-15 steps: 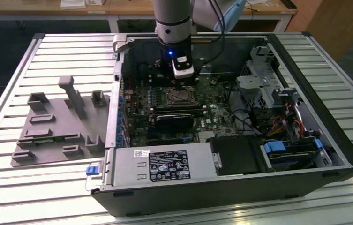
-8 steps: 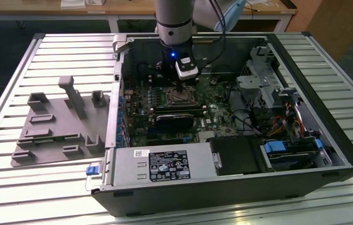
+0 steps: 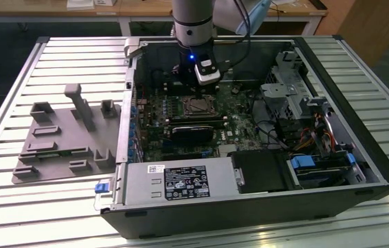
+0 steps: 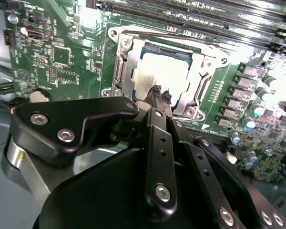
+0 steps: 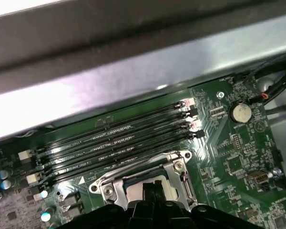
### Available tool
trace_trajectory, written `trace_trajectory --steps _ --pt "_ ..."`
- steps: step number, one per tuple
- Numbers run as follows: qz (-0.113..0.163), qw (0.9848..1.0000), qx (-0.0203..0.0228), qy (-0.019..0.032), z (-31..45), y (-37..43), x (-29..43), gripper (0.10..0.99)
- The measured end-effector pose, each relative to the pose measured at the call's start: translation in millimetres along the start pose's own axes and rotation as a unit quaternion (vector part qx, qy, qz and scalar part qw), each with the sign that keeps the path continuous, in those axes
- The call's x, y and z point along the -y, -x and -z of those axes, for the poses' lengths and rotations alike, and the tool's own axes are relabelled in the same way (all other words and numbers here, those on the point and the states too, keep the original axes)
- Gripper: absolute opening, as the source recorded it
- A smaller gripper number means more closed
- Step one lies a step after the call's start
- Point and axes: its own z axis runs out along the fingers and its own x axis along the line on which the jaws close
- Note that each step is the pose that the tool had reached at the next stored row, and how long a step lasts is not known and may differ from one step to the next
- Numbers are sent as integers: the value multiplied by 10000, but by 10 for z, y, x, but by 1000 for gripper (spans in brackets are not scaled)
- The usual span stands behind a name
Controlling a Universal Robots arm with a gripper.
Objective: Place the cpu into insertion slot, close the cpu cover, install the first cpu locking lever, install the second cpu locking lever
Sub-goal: 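Install the first cpu locking lever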
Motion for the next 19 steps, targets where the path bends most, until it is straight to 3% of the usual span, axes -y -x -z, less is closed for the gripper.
trace_trajectory --steps 3,8,19 --pt "0 10000 0 0 54 6 -3 102" --pt "1 10000 0 0 60 10 4 102" --pt "39 10000 -2 4 60 58 143 102"
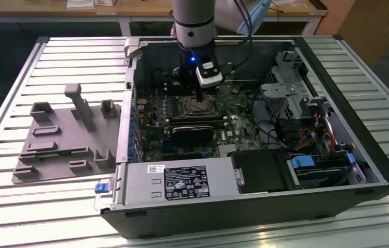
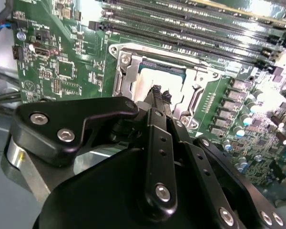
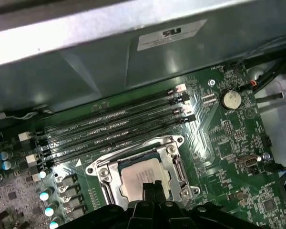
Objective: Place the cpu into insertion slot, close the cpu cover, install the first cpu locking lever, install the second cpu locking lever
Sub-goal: 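Install the first cpu locking lever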
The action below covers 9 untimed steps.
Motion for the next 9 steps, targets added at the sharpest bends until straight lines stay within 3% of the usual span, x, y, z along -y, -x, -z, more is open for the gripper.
trace_trajectory --steps 4,9 --pt "155 9999 -7 18 8 1 0 102" --pt "175 9998 -8 21 69 8 -3 102"
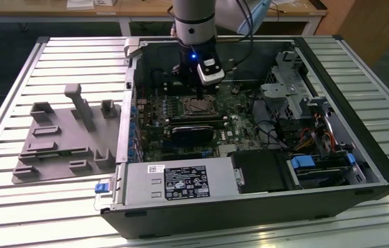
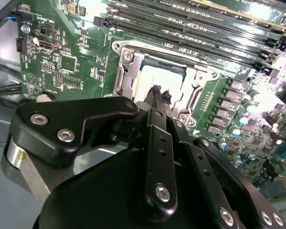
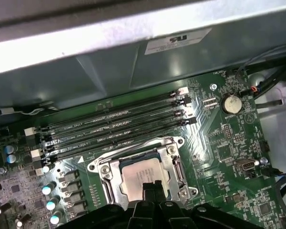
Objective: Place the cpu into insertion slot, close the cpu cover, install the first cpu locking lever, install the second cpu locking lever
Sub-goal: 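Install the first cpu locking lever, then install the second cpu locking lever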
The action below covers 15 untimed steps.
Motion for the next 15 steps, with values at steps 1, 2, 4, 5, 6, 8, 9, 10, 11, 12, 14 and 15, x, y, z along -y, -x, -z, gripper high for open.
trace_trajectory --steps 1,2,4,5,6,8,9,10,11,12,14,15 --pt "1 10000 0 0 8 1 -1 102" --pt "1 10000 0 1 8 1 -1 102" --pt "7 10000 0 1 9 1 -1 102" --pt "7 10000 0 1 8 1 -1 102" --pt "7 10000 0 1 9 1 -1 102" --pt "8 10000 -1 0 23 3 -1 102" --pt "7 10000 0 1 32 4 -2 102" --pt "7 10000 -1 0 39 5 -2 102" --pt "8 10000 0 1 39 5 -2 102" --pt "7 10000 0 1 39 5 -2 102" --pt "7 10000 0 2 39 5 -2 102" --pt "7 10000 0 1 39 5 -2 102"
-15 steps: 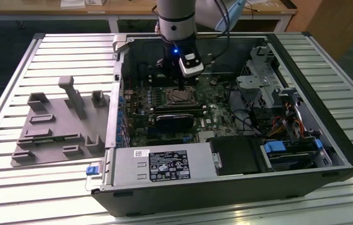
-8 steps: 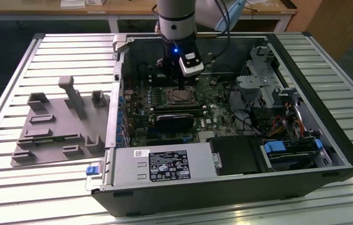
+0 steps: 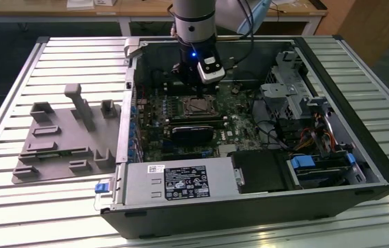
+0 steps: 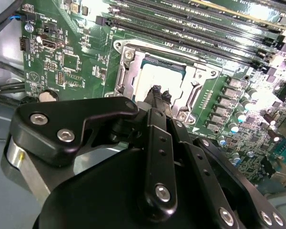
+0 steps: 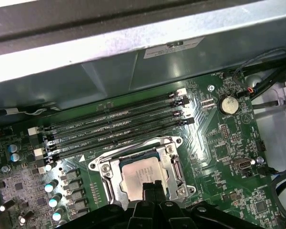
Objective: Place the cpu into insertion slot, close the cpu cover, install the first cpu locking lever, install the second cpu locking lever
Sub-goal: 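Install the second cpu locking lever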
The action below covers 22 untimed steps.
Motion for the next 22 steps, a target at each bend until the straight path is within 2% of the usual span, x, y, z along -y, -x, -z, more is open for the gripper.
trace_trajectory --steps 5,13,22 --pt "0 10000 0 -1 1 8 27 102" --pt "0 10000 0 -1 5 39 126 102" --pt "0 10000 0 -1 84 60 160 102"
